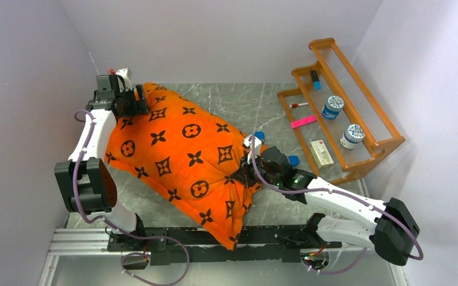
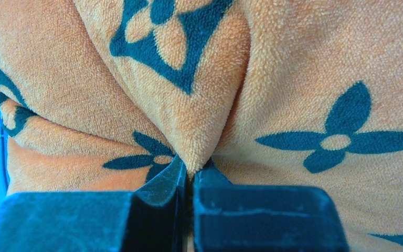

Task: Remove the pillowcase from the pillow
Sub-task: Adjust the pillow at the center of the board.

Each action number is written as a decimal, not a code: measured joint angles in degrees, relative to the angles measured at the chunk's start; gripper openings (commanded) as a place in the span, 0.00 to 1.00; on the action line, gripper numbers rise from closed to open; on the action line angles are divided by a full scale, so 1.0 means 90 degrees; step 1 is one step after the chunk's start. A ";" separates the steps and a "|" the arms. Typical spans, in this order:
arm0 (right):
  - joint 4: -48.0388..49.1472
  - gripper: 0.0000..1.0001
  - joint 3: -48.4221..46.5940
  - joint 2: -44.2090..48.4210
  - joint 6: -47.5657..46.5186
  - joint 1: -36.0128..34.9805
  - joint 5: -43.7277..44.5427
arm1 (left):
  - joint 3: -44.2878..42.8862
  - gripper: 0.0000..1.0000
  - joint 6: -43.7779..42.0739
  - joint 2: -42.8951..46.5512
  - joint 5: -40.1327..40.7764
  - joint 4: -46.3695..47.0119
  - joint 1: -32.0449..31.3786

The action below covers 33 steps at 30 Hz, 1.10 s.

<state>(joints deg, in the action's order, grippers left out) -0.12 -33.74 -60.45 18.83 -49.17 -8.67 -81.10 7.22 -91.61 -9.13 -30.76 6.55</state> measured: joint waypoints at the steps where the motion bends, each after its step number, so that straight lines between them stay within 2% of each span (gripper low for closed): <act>1: -0.0010 0.00 0.0000 0.0012 -0.0010 0.0000 0.0015 | 0.0148 0.71 -0.0017 0.0058 -0.0078 0.0112 0.0000; 3: -0.0041 0.00 -0.0007 0.0036 -0.0046 -0.0007 0.0095 | 0.0381 0.61 -0.0056 0.0155 -0.0223 0.0323 -0.0029; 10: -0.0505 0.00 -0.0364 0.0024 -0.0146 0.0192 0.0447 | 0.0940 0.09 -0.0117 0.0425 -0.0702 0.1047 -0.0277; 11: -0.0551 0.00 -0.0423 -0.0002 -0.0143 0.0287 0.0425 | 0.0981 0.06 -0.0109 0.0474 -0.0750 0.1105 -0.0279; 20: -0.1489 0.00 -0.1608 -0.0605 -0.0267 0.0610 0.0515 | 0.1367 0.05 -0.0102 0.1302 -0.0974 0.1141 -0.0284; 28: -0.1853 0.00 -0.2392 -0.1163 -0.0755 0.0760 0.1212 | 0.2616 0.05 0.0051 0.2523 -0.1020 0.1394 -0.0306; 33: -0.1943 0.00 -0.2939 -0.1557 -0.1183 0.0867 0.1676 | 0.3021 0.05 0.0134 0.3050 -0.1018 0.1457 -0.0461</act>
<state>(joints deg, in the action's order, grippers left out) -17.61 -60.18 -74.46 8.19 -41.36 6.42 -53.91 8.43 -64.16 -18.28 -17.65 2.39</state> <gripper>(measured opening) 0.032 0.094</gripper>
